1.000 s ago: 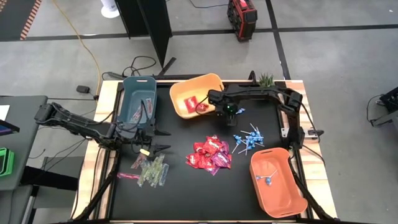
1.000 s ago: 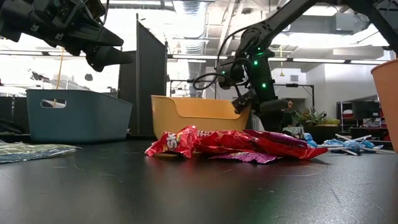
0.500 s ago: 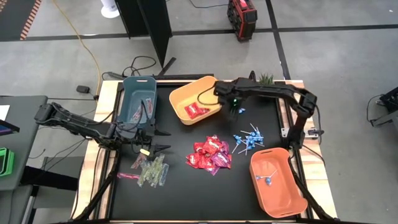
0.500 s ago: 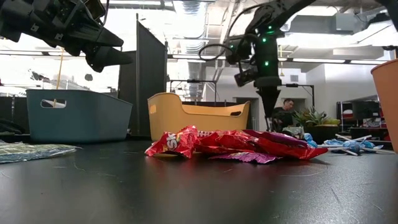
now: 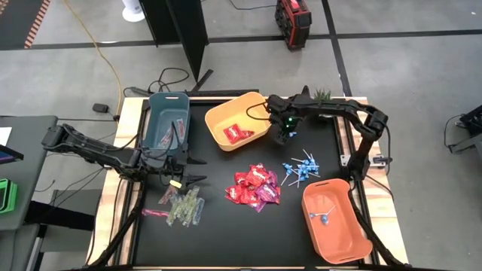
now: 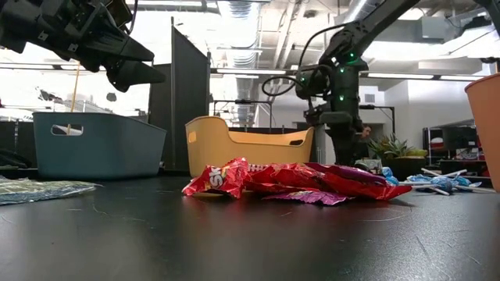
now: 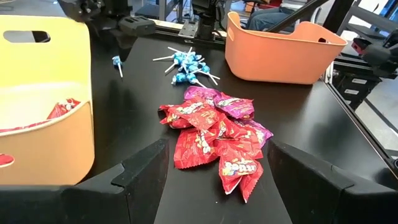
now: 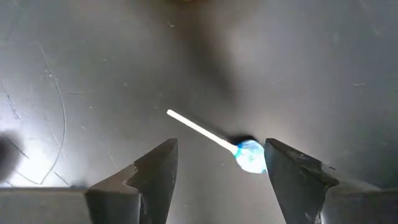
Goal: Sort candy
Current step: Put the blue lollipop into the orange bin
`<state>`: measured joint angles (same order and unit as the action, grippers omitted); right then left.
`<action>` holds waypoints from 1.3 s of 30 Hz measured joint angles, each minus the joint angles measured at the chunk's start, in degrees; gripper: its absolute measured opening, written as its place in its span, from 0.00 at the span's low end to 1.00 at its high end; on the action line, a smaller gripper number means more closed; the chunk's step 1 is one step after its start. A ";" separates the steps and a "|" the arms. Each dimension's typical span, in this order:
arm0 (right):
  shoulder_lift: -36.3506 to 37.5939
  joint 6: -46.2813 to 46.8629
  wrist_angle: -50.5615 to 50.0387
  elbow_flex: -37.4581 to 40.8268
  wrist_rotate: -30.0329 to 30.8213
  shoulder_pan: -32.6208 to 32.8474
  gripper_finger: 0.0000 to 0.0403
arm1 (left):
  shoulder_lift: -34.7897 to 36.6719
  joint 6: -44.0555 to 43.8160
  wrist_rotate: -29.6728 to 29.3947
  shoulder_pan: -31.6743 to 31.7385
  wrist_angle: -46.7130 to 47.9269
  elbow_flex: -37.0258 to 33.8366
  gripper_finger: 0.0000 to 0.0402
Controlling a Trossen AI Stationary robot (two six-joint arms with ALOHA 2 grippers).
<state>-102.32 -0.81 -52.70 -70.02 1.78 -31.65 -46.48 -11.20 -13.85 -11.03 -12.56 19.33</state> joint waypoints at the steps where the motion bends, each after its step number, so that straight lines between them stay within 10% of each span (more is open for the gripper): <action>1: 0.00 -0.33 0.01 0.45 0.02 -0.14 0.64 | 0.00 0.00 0.00 0.00 0.00 0.00 0.67; 39: 8.34 0.37 8.44 13.16 2.62 -1.72 0.64 | -0.02 0.11 0.00 0.02 1.22 0.00 0.67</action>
<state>-93.98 -0.44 -44.25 -56.85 4.40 -33.37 -46.50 -11.09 -13.85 -11.00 -11.33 19.33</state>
